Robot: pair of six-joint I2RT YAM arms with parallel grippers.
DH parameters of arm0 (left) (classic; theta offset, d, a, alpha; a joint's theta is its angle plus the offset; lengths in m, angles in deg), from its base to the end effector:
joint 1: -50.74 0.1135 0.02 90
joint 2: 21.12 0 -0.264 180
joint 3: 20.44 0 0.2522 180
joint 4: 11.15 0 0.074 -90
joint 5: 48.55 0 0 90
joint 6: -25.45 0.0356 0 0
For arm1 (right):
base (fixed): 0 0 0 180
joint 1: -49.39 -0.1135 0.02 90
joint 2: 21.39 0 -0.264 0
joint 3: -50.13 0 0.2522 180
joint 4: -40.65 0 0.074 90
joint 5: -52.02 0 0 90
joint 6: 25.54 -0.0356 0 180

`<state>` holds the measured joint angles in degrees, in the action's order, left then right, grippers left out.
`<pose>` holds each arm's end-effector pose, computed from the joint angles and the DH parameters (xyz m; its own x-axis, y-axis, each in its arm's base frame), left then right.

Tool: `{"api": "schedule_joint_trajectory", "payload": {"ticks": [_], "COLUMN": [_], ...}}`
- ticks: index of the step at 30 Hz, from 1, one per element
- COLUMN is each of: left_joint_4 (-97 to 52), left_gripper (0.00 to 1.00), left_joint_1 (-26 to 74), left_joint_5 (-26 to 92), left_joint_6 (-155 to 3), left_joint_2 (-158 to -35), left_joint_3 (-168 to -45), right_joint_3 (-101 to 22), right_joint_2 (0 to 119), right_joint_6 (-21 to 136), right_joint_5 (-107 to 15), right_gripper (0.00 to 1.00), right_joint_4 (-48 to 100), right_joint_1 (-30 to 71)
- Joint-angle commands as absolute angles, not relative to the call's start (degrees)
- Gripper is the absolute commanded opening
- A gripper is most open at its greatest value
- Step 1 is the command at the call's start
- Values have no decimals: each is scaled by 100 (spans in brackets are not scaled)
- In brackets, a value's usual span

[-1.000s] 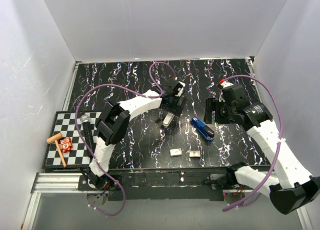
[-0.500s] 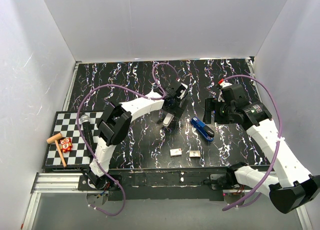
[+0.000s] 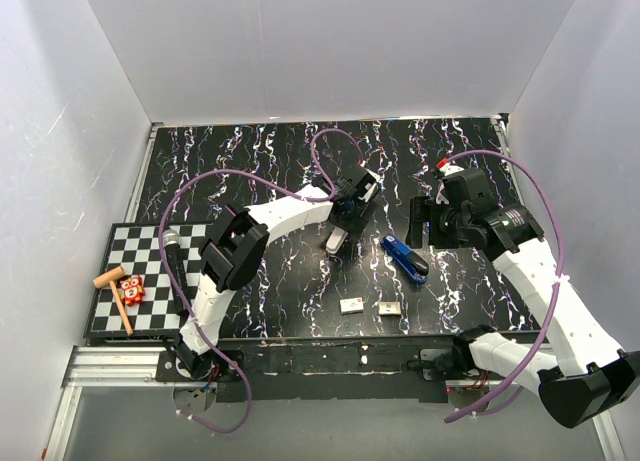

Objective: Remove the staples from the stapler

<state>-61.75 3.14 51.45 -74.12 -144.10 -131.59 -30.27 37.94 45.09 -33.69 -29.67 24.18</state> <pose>0.3154 -0.3363 0.1866 -0.7013 0.5252 -0.4820 0.5643 0.8222 0.0748 0.1750 0.0794 0.3483 -0.7728 0.0017 -0.6346 -0.1317 0.9778 0.1630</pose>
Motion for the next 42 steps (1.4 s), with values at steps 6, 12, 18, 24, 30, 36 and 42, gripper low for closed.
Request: {"api": "schedule_joint_trajectory", "payload": {"ticks": [6, 12, 18, 24, 30, 36, 42], "left_joint_4": [-6112, -6068, -6068, -5981, -5963, -5875, -5831], "left_gripper": [54, 41, 0, 0, 0, 0, 0], "left_joint_1": [292, 292, 292, 284, 292, 292, 292], "left_joint_5": [5130, 5173, 5296, 5288, 4726, 3797, 2820], "left_joint_6": [-7343, -7378, -7396, -7378, -7291, -7080, -6799], "left_joint_2": [-14426, -14312, -14145, -13811, -13241, -12625, -11729], "left_joint_3": [-13273, -13150, -12966, -12737, -12465, -12096, -11674], "right_joint_3": [-2990, -2964, -2964, -2990, -3017, -3157, -3263], "right_joint_2": [3741, 3741, 3776, 3750, 3636, 3662, 3434], "right_joint_6": [4469, 4451, 4451, 4442, 4513, 4618, 5021], "right_joint_5": [-3429, -3456, -3508, -3526, -3631, -3754, -4456], "right_gripper": [88, 88, 86, 85, 85, 86, 84], "right_joint_4": [-2796, -2787, -2787, -2805, -2743, -2778, -2673], "right_joint_1": [2399, 2399, 2399, 2390, 2390, 2381, 2346]}}
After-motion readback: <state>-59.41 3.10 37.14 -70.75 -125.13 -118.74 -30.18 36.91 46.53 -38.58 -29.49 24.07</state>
